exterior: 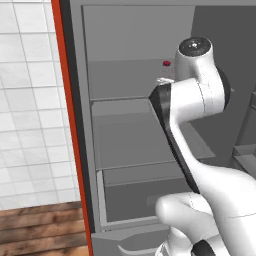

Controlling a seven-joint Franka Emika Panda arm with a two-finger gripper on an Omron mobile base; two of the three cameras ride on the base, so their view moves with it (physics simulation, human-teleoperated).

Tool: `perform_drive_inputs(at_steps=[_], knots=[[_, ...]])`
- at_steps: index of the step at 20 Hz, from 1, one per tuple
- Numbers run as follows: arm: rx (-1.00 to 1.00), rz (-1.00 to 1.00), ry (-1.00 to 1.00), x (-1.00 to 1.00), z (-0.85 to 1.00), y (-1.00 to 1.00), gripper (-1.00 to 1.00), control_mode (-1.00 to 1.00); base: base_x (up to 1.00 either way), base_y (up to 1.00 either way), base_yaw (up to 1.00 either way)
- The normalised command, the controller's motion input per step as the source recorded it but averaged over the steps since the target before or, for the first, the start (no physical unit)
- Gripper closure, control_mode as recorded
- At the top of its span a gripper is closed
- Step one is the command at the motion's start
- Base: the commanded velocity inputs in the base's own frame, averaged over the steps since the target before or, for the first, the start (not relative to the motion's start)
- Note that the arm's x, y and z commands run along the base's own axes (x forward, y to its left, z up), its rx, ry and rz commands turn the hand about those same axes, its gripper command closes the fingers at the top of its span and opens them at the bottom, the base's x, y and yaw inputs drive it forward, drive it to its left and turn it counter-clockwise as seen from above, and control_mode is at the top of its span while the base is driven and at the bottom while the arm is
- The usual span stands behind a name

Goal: Retrieve the butter from the fridge and place it on a plate on the dining table. Then retrieve the butter knife by the fridge and place it near the plate.

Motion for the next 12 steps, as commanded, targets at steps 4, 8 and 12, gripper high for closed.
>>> perform_drive_inputs(at_steps=[4, 8, 12], knots=[[0.16, 0.32, 0.15, -0.73, -0.26, 0.02, 1.0, -1.0, 0.0, 0.0, 0.0], [0.13, 0.33, 0.17, -0.52, -0.36, 0.03, 1.0, -1.0, 0.0, 0.0, 0.0], [0.0, 0.22, 0.12, -0.51, -0.23, 0.12, 1.0, -1.0, 0.0, 0.0, 0.0]])
